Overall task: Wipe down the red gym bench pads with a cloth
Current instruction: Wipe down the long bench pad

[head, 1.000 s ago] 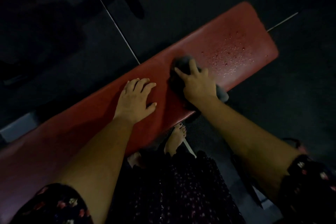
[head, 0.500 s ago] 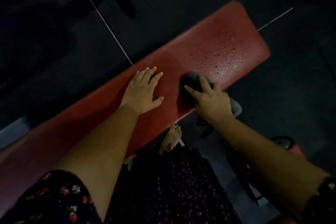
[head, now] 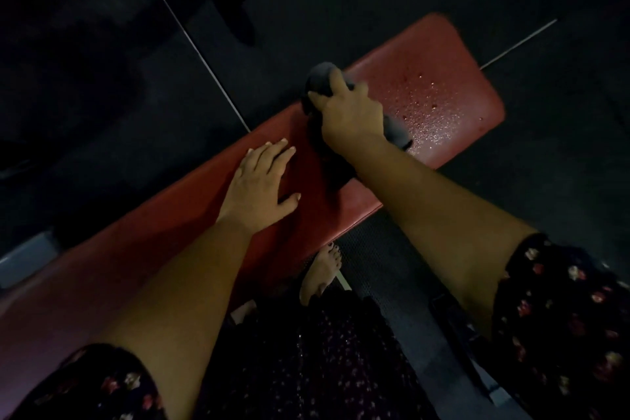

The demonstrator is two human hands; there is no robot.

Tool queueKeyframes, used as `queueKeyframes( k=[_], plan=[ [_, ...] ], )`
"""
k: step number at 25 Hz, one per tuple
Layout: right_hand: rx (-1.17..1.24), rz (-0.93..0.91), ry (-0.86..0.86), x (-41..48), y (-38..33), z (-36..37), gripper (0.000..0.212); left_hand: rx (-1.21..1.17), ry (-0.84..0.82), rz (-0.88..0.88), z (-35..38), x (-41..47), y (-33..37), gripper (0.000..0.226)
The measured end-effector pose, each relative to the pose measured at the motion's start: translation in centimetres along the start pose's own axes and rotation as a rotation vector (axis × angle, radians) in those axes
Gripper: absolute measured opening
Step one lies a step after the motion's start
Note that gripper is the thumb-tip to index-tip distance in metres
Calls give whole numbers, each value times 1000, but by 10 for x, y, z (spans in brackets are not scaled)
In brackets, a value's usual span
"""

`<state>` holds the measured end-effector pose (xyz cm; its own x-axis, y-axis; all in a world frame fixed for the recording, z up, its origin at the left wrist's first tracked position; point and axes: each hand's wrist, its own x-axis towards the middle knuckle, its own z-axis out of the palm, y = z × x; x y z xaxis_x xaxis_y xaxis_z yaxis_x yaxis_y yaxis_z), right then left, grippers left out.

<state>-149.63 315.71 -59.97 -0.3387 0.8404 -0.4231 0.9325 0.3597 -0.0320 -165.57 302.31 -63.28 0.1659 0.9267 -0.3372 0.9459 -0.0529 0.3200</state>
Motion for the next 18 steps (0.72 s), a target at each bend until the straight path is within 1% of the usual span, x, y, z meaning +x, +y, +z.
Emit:
queueKeyframes(
  k=[2,4,7,9,10,13,15,18],
  plan=[
    [37,20,12,-35,19,17,58,-16,21,1,-3,5,2,85],
    [36,24,-19,-82,41,36,66,32,5,54,-8,19,8,89],
    [-15,47,-75,-146,69,66,72,129,-71,169,-13,47,22,98],
    [-74,83,-105,-167,83,77,72,161,-142,200,-14,61,28,102],
    [-99,97,-91,-172,89,79,72,173,-168,200,-14,66,30,104],
    [-93,106,-36,-160,92,72,69,219,-167,163,-10,65,35,104],
    [-56,105,-45,-125,82,54,62,232,-153,145,-8,64,39,105],
    [-43,82,9,-59,60,22,52,213,-150,114,-8,64,42,105]
  ],
)
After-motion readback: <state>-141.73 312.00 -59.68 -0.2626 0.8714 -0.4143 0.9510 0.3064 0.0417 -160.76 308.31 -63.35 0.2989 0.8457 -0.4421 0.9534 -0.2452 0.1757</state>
